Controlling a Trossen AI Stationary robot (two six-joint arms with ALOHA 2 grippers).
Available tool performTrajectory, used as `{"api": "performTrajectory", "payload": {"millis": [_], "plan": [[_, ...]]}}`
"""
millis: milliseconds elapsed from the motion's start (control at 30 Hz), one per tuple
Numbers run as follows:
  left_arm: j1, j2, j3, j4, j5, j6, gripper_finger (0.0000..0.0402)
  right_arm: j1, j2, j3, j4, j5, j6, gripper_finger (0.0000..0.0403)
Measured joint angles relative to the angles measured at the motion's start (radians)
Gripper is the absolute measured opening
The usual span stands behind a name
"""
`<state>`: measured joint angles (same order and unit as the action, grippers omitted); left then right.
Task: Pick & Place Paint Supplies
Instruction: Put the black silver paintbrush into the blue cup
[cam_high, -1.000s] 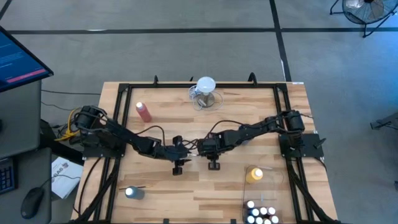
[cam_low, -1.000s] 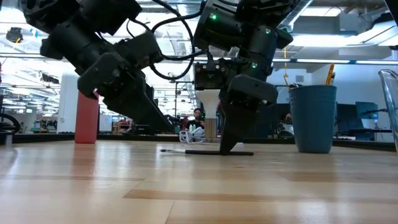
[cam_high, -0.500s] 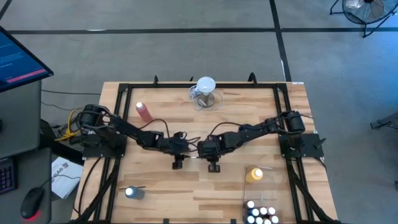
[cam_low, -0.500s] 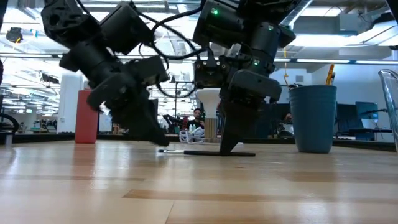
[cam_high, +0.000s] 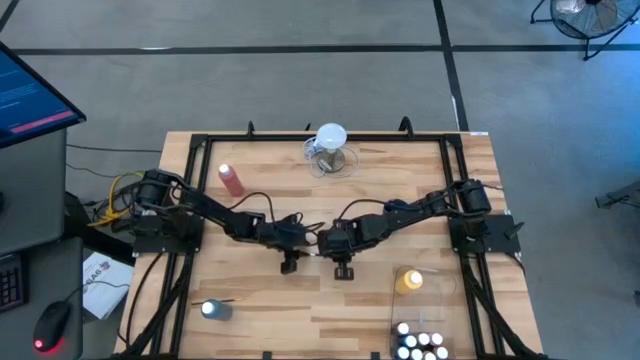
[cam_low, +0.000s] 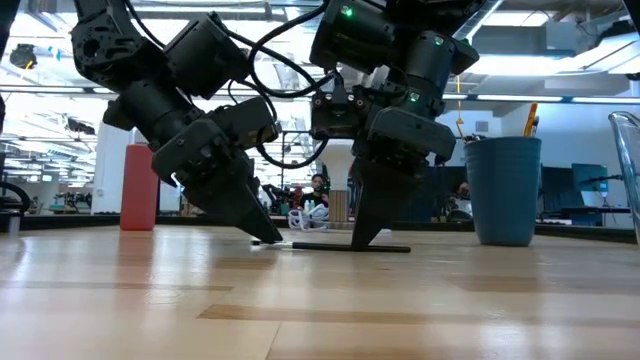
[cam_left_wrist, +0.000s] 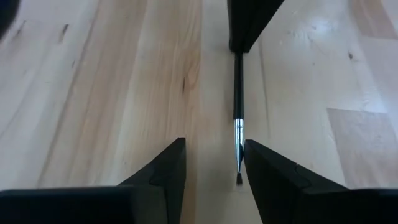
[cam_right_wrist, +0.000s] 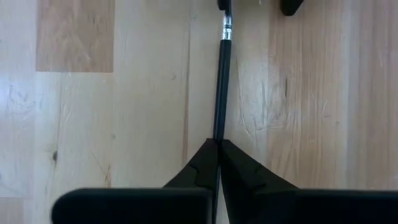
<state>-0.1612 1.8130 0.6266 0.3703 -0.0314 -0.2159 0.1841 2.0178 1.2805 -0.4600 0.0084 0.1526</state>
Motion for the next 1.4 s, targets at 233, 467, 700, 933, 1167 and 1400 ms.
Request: {"api": "performTrajectory", "payload": {"millis": [233,467,700,933,1167,1400], "plan": [[-0.037,0.003,0.0,0.001,0.013,-0.018,0.0138,0.0,0.0,0.0,0.002,0.048,0.031,0.0002],[-0.063,0.003,-0.001,0.003,0.002,-0.028,0.0138,0.0,0.0,0.0,0.023,0.099,0.032,0.0],[-0.063,0.003,-0.001,-0.001,-0.005,-0.028,0.0138,-0.001,0.0,0.0,0.026,0.102,0.031,0.0],[-0.063,0.003,-0.002,-0.005,-0.017,-0.028,0.0125,-0.001,-0.001,0.0,0.03,0.105,0.029,0.0],[-0.063,0.003,-0.003,-0.005,-0.023,-0.028,0.0115,-0.002,-0.002,0.003,0.041,0.106,0.024,0.0],[-0.063,0.003,-0.003,-0.005,-0.023,-0.027,0.0121,0.005,-0.002,0.026,0.026,0.107,0.021,0.0]]}}
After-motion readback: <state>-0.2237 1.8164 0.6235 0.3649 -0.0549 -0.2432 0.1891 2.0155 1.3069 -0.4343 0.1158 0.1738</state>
